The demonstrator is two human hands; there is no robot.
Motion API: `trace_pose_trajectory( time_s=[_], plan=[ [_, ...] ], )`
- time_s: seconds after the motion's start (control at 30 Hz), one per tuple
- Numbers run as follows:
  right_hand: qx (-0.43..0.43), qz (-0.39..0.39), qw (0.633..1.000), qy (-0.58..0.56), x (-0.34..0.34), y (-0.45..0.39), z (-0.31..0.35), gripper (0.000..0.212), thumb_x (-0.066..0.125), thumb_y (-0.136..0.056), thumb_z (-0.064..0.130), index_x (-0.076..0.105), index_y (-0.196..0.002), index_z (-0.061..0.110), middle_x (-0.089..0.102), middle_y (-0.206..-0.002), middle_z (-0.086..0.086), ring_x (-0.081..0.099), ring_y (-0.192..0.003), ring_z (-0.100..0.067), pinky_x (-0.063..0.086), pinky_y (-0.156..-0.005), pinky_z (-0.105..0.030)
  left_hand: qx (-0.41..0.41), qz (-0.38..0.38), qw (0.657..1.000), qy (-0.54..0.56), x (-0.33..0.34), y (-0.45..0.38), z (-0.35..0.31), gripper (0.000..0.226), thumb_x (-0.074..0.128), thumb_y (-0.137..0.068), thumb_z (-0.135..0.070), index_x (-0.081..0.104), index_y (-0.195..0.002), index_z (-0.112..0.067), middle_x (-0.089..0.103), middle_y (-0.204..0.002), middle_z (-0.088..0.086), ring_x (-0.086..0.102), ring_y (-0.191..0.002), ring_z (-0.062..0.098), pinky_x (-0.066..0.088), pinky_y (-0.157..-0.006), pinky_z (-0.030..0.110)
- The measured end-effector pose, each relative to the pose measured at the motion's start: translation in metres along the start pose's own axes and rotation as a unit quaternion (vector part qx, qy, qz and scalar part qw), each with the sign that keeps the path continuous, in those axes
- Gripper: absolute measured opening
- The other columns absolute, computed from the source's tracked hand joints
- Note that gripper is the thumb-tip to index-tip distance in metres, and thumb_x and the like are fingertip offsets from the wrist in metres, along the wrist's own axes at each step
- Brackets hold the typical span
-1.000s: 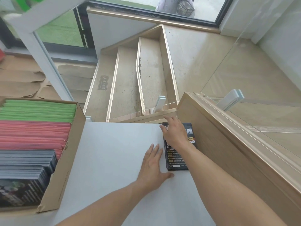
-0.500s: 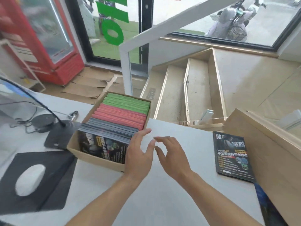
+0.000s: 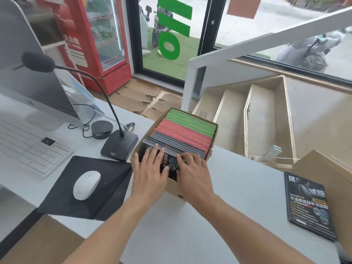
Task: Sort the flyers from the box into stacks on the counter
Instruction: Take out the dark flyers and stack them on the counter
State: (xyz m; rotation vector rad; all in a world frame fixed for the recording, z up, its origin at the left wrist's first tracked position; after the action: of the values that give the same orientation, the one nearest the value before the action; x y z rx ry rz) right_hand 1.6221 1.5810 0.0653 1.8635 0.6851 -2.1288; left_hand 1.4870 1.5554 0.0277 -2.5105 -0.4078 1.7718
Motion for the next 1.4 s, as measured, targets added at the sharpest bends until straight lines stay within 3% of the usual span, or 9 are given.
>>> trace_pose_trajectory(
  time_s=[0.47, 0.7, 0.77, 0.87, 0.97, 1.1, 1.23, 1.3, 1.4],
  plan=[
    [-0.028, -0.021, 0.996, 0.082, 0.007, 0.012, 0.006, 0.056, 0.054, -0.092, 0.02, 0.05, -0.146, 0.01, 0.054, -0.146, -0.009, 0.054, -0.125, -0.031, 0.044, -0.107, -0.048, 0.008, -0.028, 0.999, 0.028, 0.006, 0.004, 0.002, 0.063, 0.028, -0.101, -0.049, 0.03, -0.159, -0.023, 0.019, -0.169, -0.003, 0.019, -0.155, 0.019, 0.003, -0.127, 0.05],
    [-0.018, -0.04, 0.996, 0.072, 0.003, 0.011, 0.007, 0.054, 0.065, -0.086, 0.018, 0.059, -0.139, 0.009, 0.059, -0.14, -0.01, 0.057, -0.123, -0.032, 0.047, -0.104, -0.047, 0.013, -0.031, 0.999, 0.034, 0.005, 0.004, 0.002, 0.064, 0.025, -0.101, -0.049, 0.029, -0.159, -0.023, 0.018, -0.169, -0.003, 0.018, -0.155, 0.019, 0.003, -0.127, 0.049],
    [-0.03, -0.062, 0.995, 0.067, -0.003, 0.011, 0.009, 0.047, 0.067, -0.084, 0.016, 0.064, -0.131, 0.01, 0.063, -0.133, -0.01, 0.058, -0.119, -0.032, 0.049, -0.101, -0.046, 0.015, -0.037, 0.998, 0.038, 0.005, 0.004, 0.002, 0.063, 0.026, -0.101, -0.049, 0.03, -0.158, -0.022, 0.02, -0.168, -0.003, 0.019, -0.155, 0.018, 0.004, -0.127, 0.05],
    [-0.043, -0.07, 0.996, 0.025, -0.01, 0.007, 0.014, 0.028, 0.066, -0.085, 0.012, 0.067, -0.113, 0.015, 0.067, -0.104, -0.002, 0.062, -0.095, -0.026, 0.051, -0.082, -0.037, 0.021, -0.063, 0.995, 0.071, 0.002, 0.007, 0.003, 0.059, 0.032, -0.102, -0.046, 0.037, -0.154, -0.02, 0.027, -0.166, -0.002, 0.024, -0.153, 0.016, 0.005, -0.127, 0.048],
    [-0.003, 0.018, 0.996, -0.09, -0.008, 0.0, 0.02, 0.013, 0.056, -0.097, 0.018, 0.051, -0.108, 0.02, 0.061, -0.085, 0.007, 0.064, -0.08, -0.021, 0.045, -0.063, -0.033, 0.023, -0.093, 0.987, 0.128, 0.001, 0.014, 0.005, 0.055, 0.042, -0.103, -0.043, 0.041, -0.151, -0.019, 0.03, -0.164, -0.003, 0.024, -0.153, 0.011, 0.008, -0.127, 0.047],
    [0.035, 0.111, 0.99, -0.078, 0.001, -0.005, 0.021, 0.015, 0.043, -0.104, 0.023, 0.045, -0.119, 0.024, 0.068, -0.093, 0.003, 0.067, -0.083, -0.028, 0.037, -0.06, -0.035, 0.019, -0.092, 0.98, 0.174, 0.0, 0.017, 0.007, 0.057, 0.045, -0.103, -0.045, 0.038, -0.153, -0.02, 0.026, -0.166, -0.007, 0.019, -0.154, 0.009, 0.009, -0.127, 0.051],
    [0.054, 0.04, 0.993, -0.093, -0.023, 0.003, 0.0, 0.028, 0.046, -0.102, 0.02, 0.049, -0.127, 0.033, 0.073, -0.1, 0.008, 0.068, -0.082, -0.022, 0.05, -0.065, -0.035, -0.014, -0.114, 0.944, 0.31, -0.025, 0.025, -0.003, 0.071, 0.055, -0.101, -0.043, 0.017, -0.16, -0.033, 0.008, -0.169, -0.016, 0.005, -0.155, 0.005, 0.007, -0.126, 0.035],
    [0.105, -0.016, 0.971, -0.216, -0.041, 0.015, -0.025, 0.023, 0.048, -0.104, 0.022, 0.053, -0.123, 0.036, 0.074, -0.097, 0.009, 0.068, -0.079, -0.02, 0.056, -0.068, -0.038, -0.07, -0.141, 0.899, 0.408, -0.042, 0.028, -0.007, 0.088, 0.062, -0.092, -0.043, 0.003, -0.156, -0.048, 0.003, -0.168, -0.019, 0.005, -0.155, 0.003, 0.013, -0.121, 0.024],
    [0.213, -0.077, 0.833, -0.504, -0.063, 0.046, -0.068, 0.018, 0.054, -0.104, 0.016, 0.061, -0.109, 0.032, 0.075, -0.096, 0.013, 0.072, -0.087, -0.012, 0.059, -0.065, -0.03, -0.165, -0.126, 0.837, 0.507, -0.053, 0.02, -0.02, 0.101, 0.075, -0.087, -0.04, 0.004, -0.158, -0.046, 0.012, -0.165, -0.022, 0.018, -0.15, 0.0, 0.023, -0.12, 0.029]
  ],
)
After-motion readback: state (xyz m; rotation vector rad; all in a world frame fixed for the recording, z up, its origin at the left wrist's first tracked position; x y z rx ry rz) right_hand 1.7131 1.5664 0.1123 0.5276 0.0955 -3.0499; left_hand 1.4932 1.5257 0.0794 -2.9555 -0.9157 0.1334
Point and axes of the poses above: each hand's wrist, its own y-axis away from the middle knuckle, its own x-axis out of the palm, z = x × y, the point moved 7 cm from there along -y, towards the middle knuckle
